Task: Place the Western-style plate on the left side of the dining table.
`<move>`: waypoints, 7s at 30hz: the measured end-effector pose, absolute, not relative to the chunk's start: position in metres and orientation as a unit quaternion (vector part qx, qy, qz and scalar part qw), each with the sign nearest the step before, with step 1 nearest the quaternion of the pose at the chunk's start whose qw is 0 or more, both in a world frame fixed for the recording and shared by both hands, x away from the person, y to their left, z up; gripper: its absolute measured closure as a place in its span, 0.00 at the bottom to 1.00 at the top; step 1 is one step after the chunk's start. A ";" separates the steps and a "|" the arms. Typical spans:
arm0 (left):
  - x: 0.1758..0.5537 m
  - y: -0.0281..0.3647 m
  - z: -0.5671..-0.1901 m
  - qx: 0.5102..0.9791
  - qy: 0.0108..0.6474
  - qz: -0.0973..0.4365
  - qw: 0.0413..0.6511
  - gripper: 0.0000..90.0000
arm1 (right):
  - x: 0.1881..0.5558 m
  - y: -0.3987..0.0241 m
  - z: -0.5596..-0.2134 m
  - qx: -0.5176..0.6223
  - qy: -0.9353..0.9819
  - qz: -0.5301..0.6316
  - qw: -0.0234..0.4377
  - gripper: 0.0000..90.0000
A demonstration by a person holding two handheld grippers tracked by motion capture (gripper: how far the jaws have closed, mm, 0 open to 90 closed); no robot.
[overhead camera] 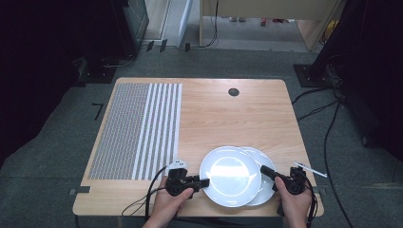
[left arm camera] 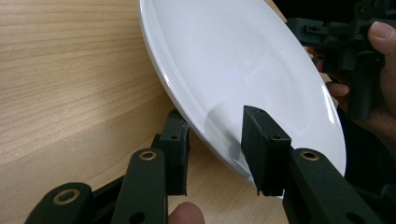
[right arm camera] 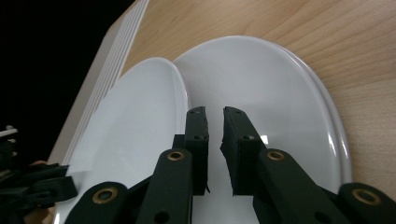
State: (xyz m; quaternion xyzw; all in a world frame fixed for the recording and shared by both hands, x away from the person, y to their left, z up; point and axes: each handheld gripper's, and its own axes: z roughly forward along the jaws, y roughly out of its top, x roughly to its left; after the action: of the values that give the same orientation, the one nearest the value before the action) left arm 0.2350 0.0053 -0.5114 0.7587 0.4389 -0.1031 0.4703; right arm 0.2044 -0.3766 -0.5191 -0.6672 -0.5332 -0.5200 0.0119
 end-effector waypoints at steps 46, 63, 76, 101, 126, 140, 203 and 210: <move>0.234 0.005 -0.504 0.747 0.447 -0.107 0.480 0.72 | 0.208 -0.368 -0.518 -0.687 -0.477 -0.540 0.094 0.99; 0.253 0.046 -0.460 0.721 0.467 -0.037 0.511 0.71 | 0.251 -0.331 -0.466 -0.647 -0.492 -0.577 0.080 0.99; 0.275 0.125 -0.432 0.677 0.515 0.025 0.525 0.71 | 0.308 -0.248 -0.436 -0.624 -0.501 -0.590 0.110 0.99; 0.369 0.243 -0.464 0.637 0.637 0.056 0.430 0.70 | 0.415 -0.096 -0.501 -0.663 -0.466 -0.564 0.160 0.99; 0.427 0.244 -0.499 0.594 0.707 0.091 0.372 0.68 | 0.442 -0.051 -0.541 -0.718 -0.432 -0.541 0.070 0.98; 0.429 0.235 -0.497 0.638 0.680 0.140 0.333 0.59 | 0.444 -0.048 -0.541 -0.706 -0.464 -0.532 0.055 0.96; 0.254 0.198 -0.460 0.688 0.548 0.210 0.427 0.00 | 0.339 -0.156 -0.395 -0.492 -0.702 -0.487 -0.168 0.17; 0.237 0.204 -0.469 0.691 0.549 0.219 0.416 0.00 | 0.323 -0.196 -0.397 -0.504 -0.690 -0.486 -0.186 0.17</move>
State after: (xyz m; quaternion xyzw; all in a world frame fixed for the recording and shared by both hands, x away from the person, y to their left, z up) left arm 0.2366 0.2042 -0.4692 0.6912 0.5489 0.2188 0.4160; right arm 0.3230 -0.1956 -0.3975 -0.5041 -0.6896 -0.4856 -0.1859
